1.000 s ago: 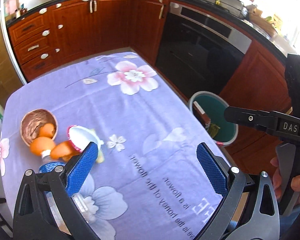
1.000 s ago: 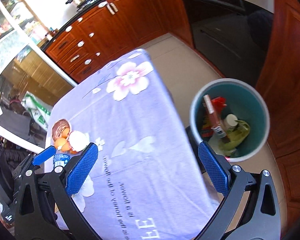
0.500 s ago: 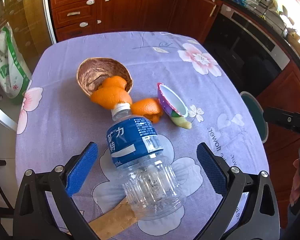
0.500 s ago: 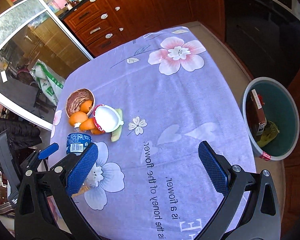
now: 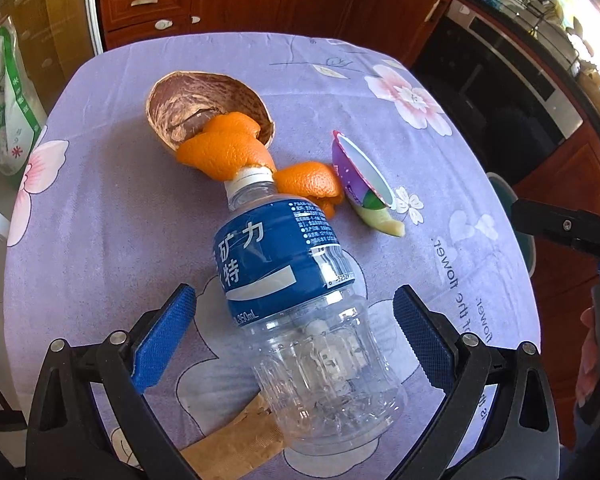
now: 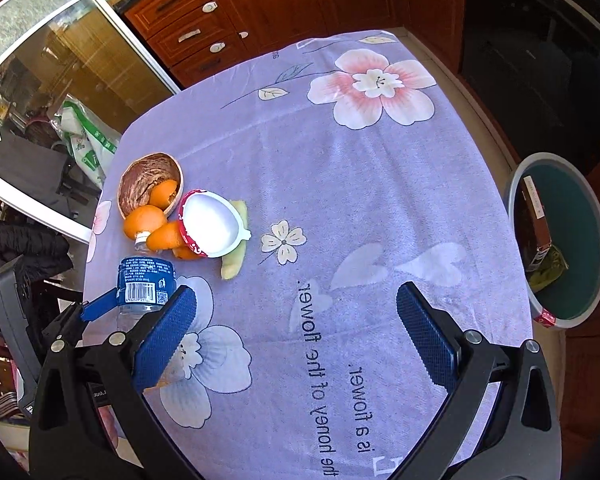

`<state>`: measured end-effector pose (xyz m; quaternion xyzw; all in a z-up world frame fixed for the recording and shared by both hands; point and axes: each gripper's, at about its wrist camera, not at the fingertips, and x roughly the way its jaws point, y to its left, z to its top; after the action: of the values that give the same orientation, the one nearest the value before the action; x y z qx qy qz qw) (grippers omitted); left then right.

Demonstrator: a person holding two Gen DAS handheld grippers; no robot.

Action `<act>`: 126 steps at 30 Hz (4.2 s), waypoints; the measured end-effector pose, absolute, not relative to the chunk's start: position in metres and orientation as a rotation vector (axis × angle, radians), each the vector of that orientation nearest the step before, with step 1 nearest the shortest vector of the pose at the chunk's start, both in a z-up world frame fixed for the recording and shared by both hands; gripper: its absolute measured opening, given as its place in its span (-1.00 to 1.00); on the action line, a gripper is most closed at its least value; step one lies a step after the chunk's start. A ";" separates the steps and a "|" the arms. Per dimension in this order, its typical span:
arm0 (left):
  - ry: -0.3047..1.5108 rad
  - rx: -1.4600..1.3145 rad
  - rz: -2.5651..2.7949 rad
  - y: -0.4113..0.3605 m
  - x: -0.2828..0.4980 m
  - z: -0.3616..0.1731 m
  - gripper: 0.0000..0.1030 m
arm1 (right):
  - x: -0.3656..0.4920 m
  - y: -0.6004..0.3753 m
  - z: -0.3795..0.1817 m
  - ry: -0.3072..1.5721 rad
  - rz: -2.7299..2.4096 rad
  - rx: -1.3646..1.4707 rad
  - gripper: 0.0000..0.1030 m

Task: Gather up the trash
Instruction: 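Grasp the clear water bottle with the left gripper while the right grasps the yogurt cup, then carry the bottle and yogurt cup over the bin and open both grippers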

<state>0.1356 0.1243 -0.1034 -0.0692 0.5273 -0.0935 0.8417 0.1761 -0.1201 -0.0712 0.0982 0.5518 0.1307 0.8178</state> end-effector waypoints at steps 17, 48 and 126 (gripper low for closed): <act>1.078 -0.204 -0.239 0.157 0.113 -0.096 0.37 | 0.192 -0.036 -0.079 1.114 0.396 -0.035 0.85; 1.108 -0.224 -0.177 0.173 0.112 -0.110 0.28 | 0.198 -0.015 -0.086 1.116 0.468 -0.092 -0.91; 1.036 0.226 -0.691 -0.240 0.181 -0.063 0.29 | 0.163 -0.453 -0.124 1.031 0.068 0.620 0.46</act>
<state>0.1811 -0.2402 -0.0630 0.1055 0.4840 -0.3230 0.8064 0.1632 -0.4525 -0.1238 0.2914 0.4847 0.0319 0.8241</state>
